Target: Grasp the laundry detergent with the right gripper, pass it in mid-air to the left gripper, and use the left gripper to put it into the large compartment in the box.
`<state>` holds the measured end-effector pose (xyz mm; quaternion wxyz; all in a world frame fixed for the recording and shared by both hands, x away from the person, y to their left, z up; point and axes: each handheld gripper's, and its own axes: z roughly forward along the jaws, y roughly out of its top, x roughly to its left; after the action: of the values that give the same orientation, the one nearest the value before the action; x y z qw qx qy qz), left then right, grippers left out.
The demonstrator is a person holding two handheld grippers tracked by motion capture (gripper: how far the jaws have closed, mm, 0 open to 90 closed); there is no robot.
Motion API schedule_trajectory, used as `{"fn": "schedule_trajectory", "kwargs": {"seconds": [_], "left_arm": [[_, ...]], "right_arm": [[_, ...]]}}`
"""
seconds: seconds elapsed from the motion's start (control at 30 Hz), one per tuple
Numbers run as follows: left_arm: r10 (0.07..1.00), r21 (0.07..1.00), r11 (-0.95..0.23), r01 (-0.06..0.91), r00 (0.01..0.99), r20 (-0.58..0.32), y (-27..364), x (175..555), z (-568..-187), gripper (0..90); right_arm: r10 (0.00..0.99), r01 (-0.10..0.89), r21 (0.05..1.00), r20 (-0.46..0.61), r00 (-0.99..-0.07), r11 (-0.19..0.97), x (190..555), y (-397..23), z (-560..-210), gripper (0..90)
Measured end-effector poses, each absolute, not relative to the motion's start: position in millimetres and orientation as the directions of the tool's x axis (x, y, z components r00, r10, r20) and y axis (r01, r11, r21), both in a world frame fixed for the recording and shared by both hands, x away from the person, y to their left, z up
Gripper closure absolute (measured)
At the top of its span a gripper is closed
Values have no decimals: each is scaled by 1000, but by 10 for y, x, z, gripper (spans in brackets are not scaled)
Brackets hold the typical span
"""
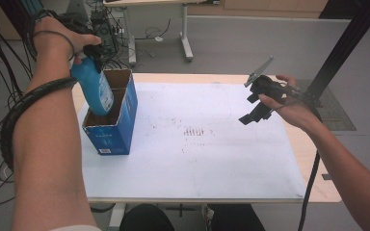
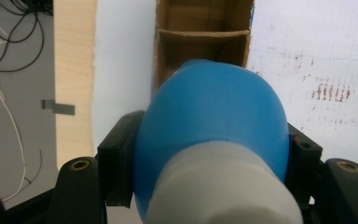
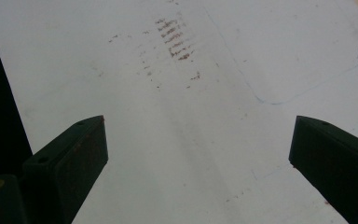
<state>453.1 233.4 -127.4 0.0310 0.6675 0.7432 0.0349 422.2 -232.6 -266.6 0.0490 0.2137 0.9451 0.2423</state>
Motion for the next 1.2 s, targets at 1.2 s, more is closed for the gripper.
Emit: {"fn": "schedule_trajectory", "kwargs": {"seconds": [1.2], "left_arm": [[997, 57, 51, 997, -54, 47, 2223, 4644, -2281, 363]], "right_arm": [[435, 394, 466, 22, -900, 792, 4237, -2322, -2844, 44]]}}
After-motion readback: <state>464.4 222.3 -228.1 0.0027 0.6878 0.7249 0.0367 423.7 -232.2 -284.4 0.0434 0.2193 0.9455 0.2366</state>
